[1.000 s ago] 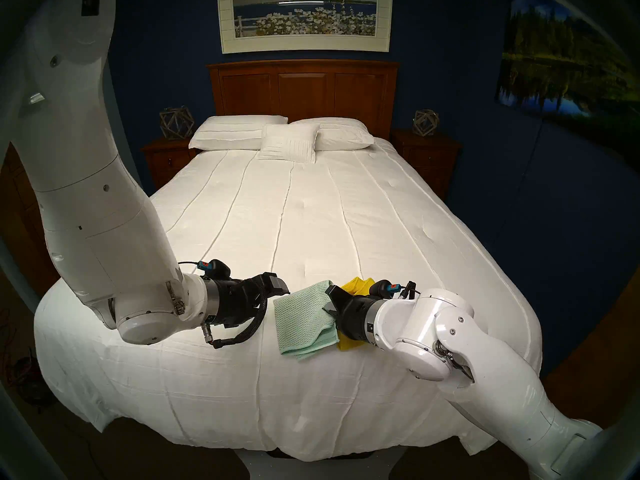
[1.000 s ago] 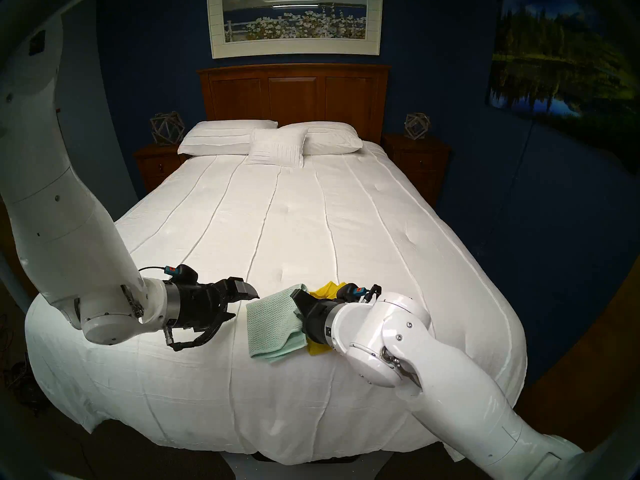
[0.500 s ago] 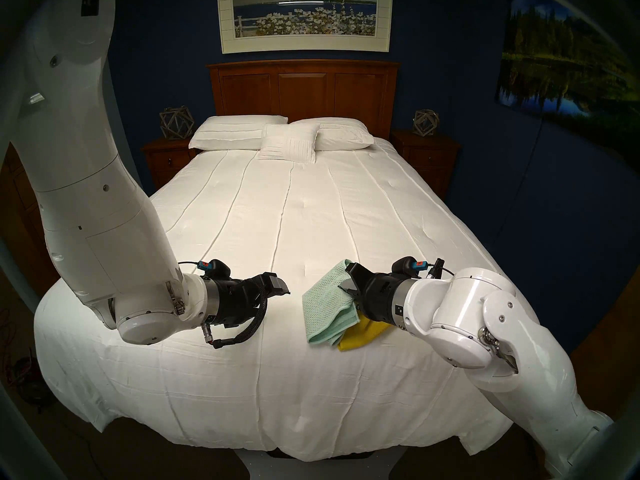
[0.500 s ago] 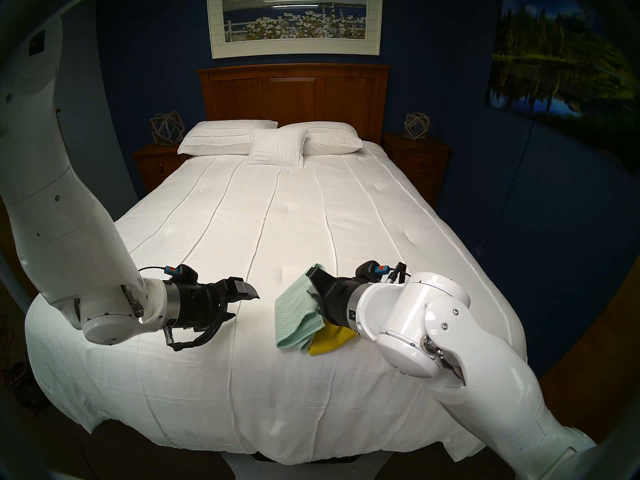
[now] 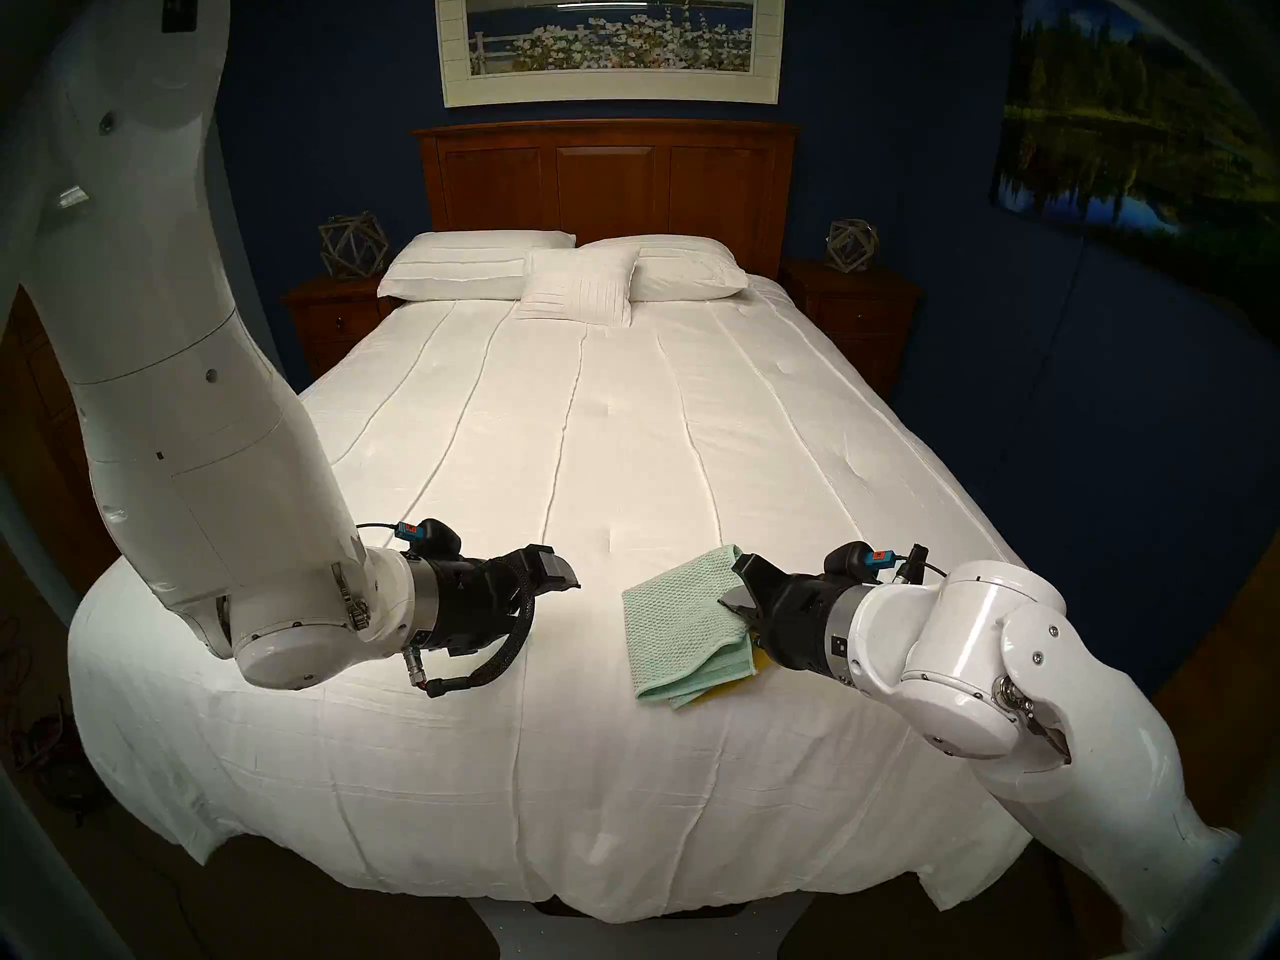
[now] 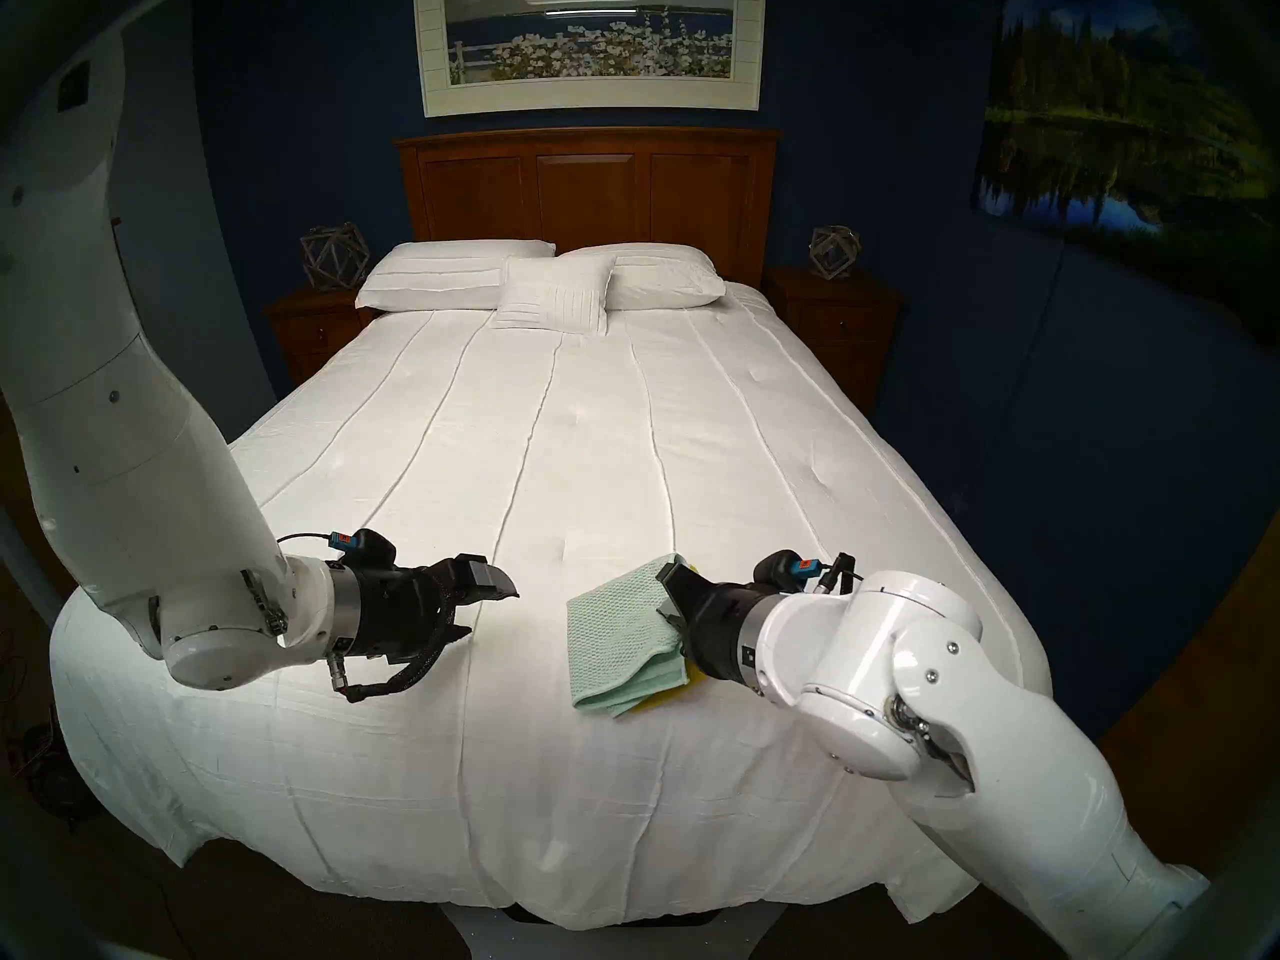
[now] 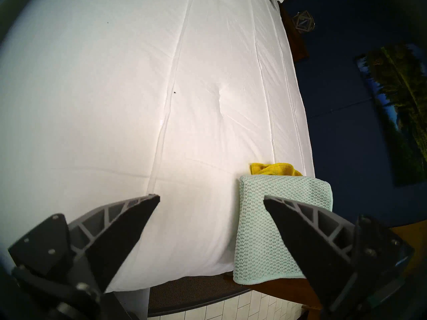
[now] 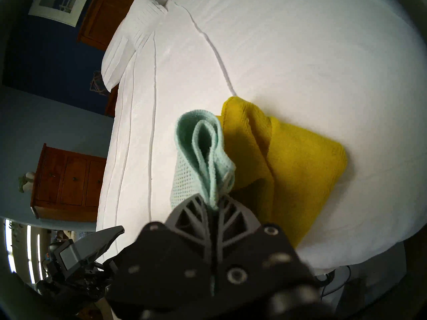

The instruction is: Fold the hand towels twice and stack them up

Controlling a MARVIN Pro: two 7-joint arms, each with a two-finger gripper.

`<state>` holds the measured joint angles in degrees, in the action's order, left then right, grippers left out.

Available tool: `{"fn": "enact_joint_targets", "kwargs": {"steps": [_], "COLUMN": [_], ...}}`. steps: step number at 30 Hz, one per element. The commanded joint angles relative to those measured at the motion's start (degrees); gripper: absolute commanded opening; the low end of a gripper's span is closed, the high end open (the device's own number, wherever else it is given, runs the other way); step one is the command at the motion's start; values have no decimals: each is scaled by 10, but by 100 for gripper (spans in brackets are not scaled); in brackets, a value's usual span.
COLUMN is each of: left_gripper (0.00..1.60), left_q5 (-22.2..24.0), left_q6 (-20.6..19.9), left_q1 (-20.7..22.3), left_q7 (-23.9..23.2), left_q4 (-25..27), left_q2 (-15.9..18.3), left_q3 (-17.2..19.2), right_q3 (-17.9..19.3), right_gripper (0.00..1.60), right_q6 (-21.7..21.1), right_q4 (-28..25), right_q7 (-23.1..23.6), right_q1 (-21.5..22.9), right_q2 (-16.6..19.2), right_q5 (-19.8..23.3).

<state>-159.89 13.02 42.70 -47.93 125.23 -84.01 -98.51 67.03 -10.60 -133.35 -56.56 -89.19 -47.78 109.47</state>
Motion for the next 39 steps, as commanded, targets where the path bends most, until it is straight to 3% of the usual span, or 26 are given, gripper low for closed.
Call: {"fn": "enact_joint_targets", "kwargs": {"steps": [1, 6, 10, 11, 23, 26, 29, 35, 39], "left_gripper": [160, 160, 160, 160, 160, 160, 160, 160, 160], "left_q5": [-1, -1, -1, -1, -1, -1, -1, -1, -2], "left_q6": [-2, -2, -2, -2, -1, -1, -1, -1, -1], "left_q1": [7, 7, 7, 7, 7, 7, 7, 7, 7], "left_q7": [-1, 0, 0, 0, 0, 0, 0, 0, 0], "left_q4": [0, 0, 0, 0, 0, 0, 0, 0, 0], "left_q2": [-1, -1, -1, -1, 0, 0, 0, 0, 0], "left_q3": [1, 1, 1, 2, 2, 2, 2, 2, 2], "right_q3": [-3, -4, 1, 7, 72, 96, 136, 157, 159], "right_gripper": [35, 54, 54, 160, 160, 160, 160, 160, 160], "right_q6": [5, 3, 2, 1, -35, -27, 30, 55, 85], "right_q4": [14, 20, 17, 13, -23, -36, -53, -66, -66], "right_q7": [13, 14, 11, 8, -38, -40, -26, -30, -19], "right_q1": [-1, -1, 0, 2, -9, -26, -47, -73, -87], "right_q2": [1, 6, 9, 13, 84, 95, 67, 42, 47], "right_q5": [-25, -33, -28, -22, 14, 11, 14, 6, 0]}}
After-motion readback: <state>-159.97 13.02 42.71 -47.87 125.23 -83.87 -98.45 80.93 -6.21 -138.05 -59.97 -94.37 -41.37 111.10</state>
